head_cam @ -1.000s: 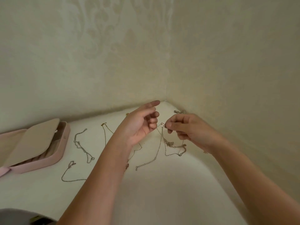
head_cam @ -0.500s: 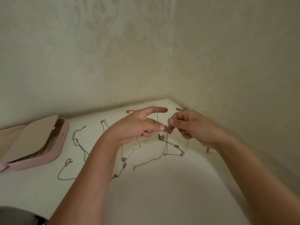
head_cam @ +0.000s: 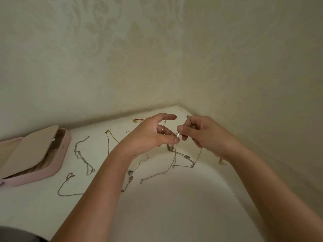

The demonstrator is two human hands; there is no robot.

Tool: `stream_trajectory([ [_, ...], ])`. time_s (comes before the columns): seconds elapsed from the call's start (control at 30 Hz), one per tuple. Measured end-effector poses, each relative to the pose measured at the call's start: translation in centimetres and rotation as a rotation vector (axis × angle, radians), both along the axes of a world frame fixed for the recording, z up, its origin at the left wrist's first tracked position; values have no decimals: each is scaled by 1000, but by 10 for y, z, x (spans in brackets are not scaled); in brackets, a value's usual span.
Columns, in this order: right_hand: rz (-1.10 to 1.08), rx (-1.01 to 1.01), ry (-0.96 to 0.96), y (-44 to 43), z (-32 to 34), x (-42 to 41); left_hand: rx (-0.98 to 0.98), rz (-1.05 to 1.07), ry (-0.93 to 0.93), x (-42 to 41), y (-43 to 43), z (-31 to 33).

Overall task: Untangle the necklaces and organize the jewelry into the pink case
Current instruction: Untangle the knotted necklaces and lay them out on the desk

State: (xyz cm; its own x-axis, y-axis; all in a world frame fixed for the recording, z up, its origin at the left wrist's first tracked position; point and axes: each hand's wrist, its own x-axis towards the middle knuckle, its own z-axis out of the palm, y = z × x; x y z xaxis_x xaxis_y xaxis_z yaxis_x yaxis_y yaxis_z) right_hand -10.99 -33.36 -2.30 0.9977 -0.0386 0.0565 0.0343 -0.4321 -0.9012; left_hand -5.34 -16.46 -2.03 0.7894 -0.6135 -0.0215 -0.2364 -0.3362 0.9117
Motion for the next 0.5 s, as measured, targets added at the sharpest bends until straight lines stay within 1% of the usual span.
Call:
stream_trajectory([
  [0.07, -10, -32, 1, 0, -1, 1, 16, -18, 22, 0, 1, 0],
  [0.2, -1, -126, -36, 0, -3, 0, 9, -112, 144, -1, 6, 3],
  [0.4, 68, -119, -138, 0, -1, -3, -101, -143, 369, 8, 10, 2],
  [0.5, 63, -146, -174, -3, -2, -5, -115, -139, 422, 11, 11, 0],
])
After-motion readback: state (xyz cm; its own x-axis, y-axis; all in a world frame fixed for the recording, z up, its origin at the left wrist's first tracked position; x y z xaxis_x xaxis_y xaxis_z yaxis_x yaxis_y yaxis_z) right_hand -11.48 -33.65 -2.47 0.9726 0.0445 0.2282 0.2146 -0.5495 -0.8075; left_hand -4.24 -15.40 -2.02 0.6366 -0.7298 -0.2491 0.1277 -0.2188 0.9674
